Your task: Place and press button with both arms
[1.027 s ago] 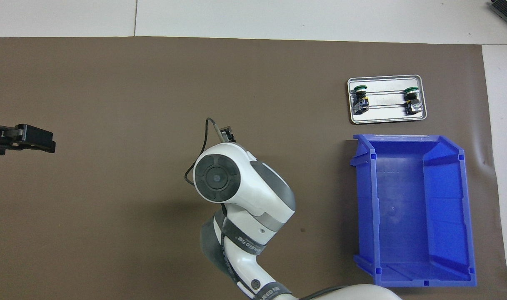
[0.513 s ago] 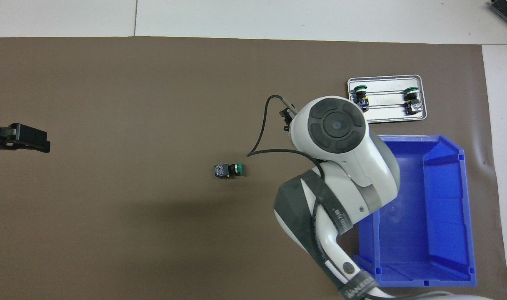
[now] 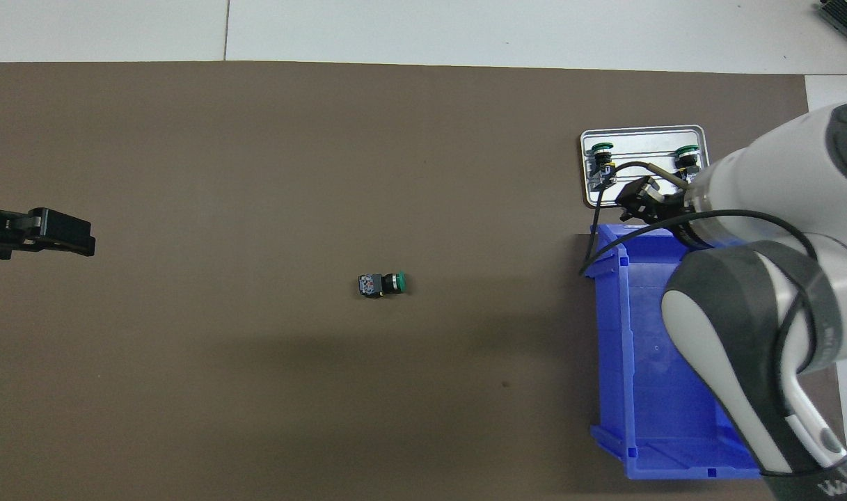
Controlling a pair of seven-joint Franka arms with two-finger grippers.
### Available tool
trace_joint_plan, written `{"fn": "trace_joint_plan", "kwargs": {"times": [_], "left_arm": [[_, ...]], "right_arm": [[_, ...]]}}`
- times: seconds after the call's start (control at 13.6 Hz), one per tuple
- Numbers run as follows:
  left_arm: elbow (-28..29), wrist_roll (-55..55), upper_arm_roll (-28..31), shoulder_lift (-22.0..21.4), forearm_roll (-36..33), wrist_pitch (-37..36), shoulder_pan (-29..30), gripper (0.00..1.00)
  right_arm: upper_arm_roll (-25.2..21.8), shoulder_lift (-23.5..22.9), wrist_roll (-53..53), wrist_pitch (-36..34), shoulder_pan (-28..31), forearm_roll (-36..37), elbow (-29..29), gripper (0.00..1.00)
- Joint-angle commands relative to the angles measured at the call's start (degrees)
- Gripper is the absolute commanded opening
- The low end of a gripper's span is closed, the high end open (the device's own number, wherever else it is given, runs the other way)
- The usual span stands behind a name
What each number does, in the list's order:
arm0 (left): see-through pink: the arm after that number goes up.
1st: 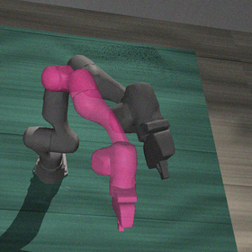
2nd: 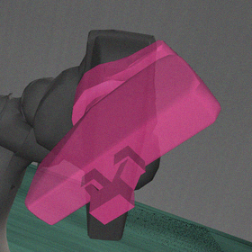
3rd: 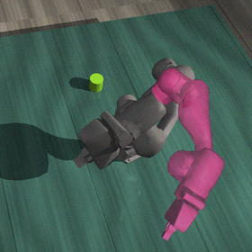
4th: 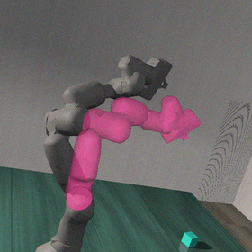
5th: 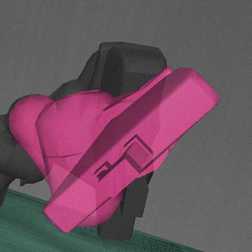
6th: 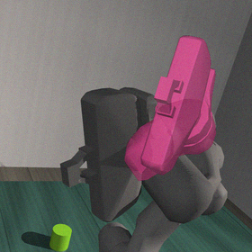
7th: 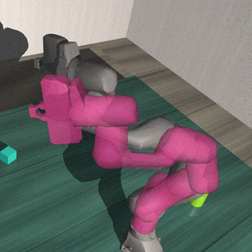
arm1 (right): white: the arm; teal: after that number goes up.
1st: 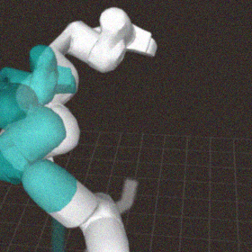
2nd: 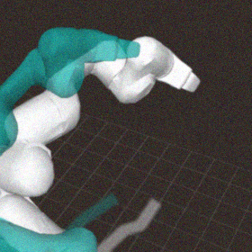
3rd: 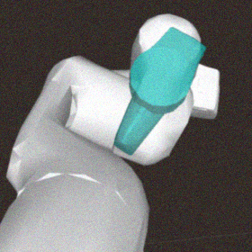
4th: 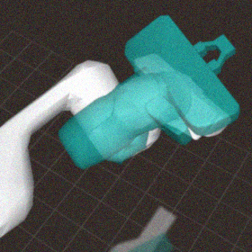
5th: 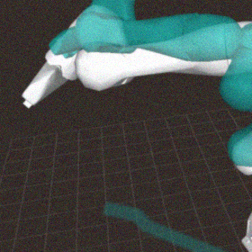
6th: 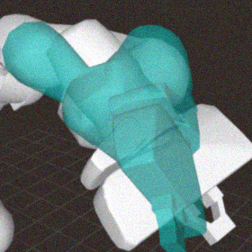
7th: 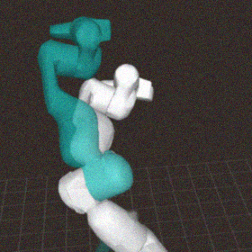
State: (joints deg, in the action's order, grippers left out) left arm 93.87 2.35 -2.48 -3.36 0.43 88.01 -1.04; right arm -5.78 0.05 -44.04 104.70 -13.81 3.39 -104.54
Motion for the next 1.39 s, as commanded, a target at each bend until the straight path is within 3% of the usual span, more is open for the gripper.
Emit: {"fn": "trace_joint_plan", "kwargs": {"times": [0.0,0.37,0.59,1.03,1.32], "left_arm": [[1.1,0.4,0.0,-1.2,0.1,0.1,-0.1,1.00],[1.3,0.5,-0.2,-1.2,0.2,0.6,-1.0,1.00],[1.6,0.3,-0.2,-1.3,0.2,1.3,-1.0,1.00],[1.8,0.8,-0.2,-1.6,0.2,2.4,-2.3,1.00],[3.0,0.8,-0.3,-1.7,0.2,4.9,-4.6,1.00]], "right_arm": [[0.8,3.0,11.9,-2.4,5.6,-1.0,-2.0,1.00],[0.4,3.1,25.0,-2.7,13.4,-4.6,-1.1,1.00],[0.3,2.3,27.2,-4.2,13.7,-3.3,4.8,1.00],[0.3,3.7,40.2,-19.6,13.8,-0.7,16.8,1.00],[0.8,4.7,41.1,-20.0,13.8,0.8,15.1,1.00]]}}
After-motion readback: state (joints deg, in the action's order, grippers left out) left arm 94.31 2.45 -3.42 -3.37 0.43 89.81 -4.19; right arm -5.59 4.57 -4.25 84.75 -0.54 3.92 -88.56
